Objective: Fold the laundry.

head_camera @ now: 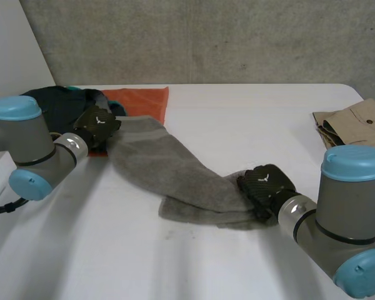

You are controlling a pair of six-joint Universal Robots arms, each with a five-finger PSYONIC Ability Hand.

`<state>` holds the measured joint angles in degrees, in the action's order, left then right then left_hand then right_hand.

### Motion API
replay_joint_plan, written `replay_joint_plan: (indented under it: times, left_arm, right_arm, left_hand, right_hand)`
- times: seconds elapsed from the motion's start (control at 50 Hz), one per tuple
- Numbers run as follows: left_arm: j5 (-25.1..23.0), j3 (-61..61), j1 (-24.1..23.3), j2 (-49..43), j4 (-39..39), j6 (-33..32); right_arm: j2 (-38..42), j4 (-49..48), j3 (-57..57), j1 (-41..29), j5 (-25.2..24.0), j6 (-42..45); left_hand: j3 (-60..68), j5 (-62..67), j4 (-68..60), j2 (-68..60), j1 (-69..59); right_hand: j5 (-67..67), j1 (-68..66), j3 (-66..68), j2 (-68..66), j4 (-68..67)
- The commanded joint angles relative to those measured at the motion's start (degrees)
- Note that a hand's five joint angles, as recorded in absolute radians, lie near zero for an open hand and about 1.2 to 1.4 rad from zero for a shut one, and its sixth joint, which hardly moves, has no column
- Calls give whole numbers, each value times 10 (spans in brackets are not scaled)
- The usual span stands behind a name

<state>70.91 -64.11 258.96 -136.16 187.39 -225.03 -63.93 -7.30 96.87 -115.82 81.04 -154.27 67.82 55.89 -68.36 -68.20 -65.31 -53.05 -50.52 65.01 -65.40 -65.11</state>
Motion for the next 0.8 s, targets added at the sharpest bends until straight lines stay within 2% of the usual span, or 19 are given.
replay_joint_plan:
  times: [0.02,0.12,0.22,0.34,0.42,0.52,0.58,0.6,0.66,0.68,0.74,0.76,0.8]
  left_arm:
    - [20,-51,-36,100,-3,40]
    - [22,-120,-45,219,1,93]
    - [23,-176,-66,338,-4,139]
    - [20,-248,-82,461,1,199]
    - [19,-278,-89,488,2,236]
    - [19,-298,-102,464,0,266]
    - [22,-298,-117,418,0,267]
    - [24,-295,-122,407,-1,266]
    - [27,-286,-134,379,-4,264]
    - [27,-285,-137,376,-4,264]
    - [27,-279,-137,373,-4,266]
    - [27,-279,-136,372,-4,266]
    - [30,-280,-135,375,-5,267]
  right_arm:
    - [-61,-25,2,9,9,9]
    - [-128,-8,2,41,5,58]
    - [-194,32,-37,108,-16,135]
    - [-202,44,-126,125,-63,173]
    - [-146,45,-184,126,-112,174]
    - [-5,40,-256,117,-177,174]
    - [49,40,-283,111,-186,176]
    - [84,36,-305,105,-184,174]
    - [118,34,-344,98,-156,167]
    - [121,35,-356,93,-123,157]
    - [112,35,-354,86,-64,127]
    - [97,36,-341,87,-34,94]
    - [68,38,-320,89,-10,55]
  left_hand:
    - [122,141,-116,-118,-147]
    - [122,141,-116,-118,-147]
    - [122,141,-116,-118,-147]
    - [122,141,-116,-118,-147]
    - [122,141,-116,-118,-147]
    - [122,141,-116,-118,-147]
    - [122,141,-116,-118,-147]
    - [122,141,-116,-118,-147]
    - [122,141,-116,-118,-147]
    - [122,141,-116,-118,-147]
    - [122,141,-116,-118,-147]
    - [122,141,-116,-118,-147]
    - [122,141,-116,-118,-147]
  right_hand:
    - [-170,-295,150,-146,-149]
    - [-170,-295,150,-146,-149]
    - [-170,-295,150,-146,-149]
    - [-170,-295,150,-146,-149]
    - [-170,-295,150,-146,-149]
    - [-143,-269,124,-120,-123]
    - [145,20,-165,168,166]
    - [506,381,-525,529,526]
    - [530,405,-550,554,551]
    - [530,405,-550,554,551]
    - [530,405,-550,554,551]
    - [530,405,-550,554,551]
    - [530,405,-550,554,551]
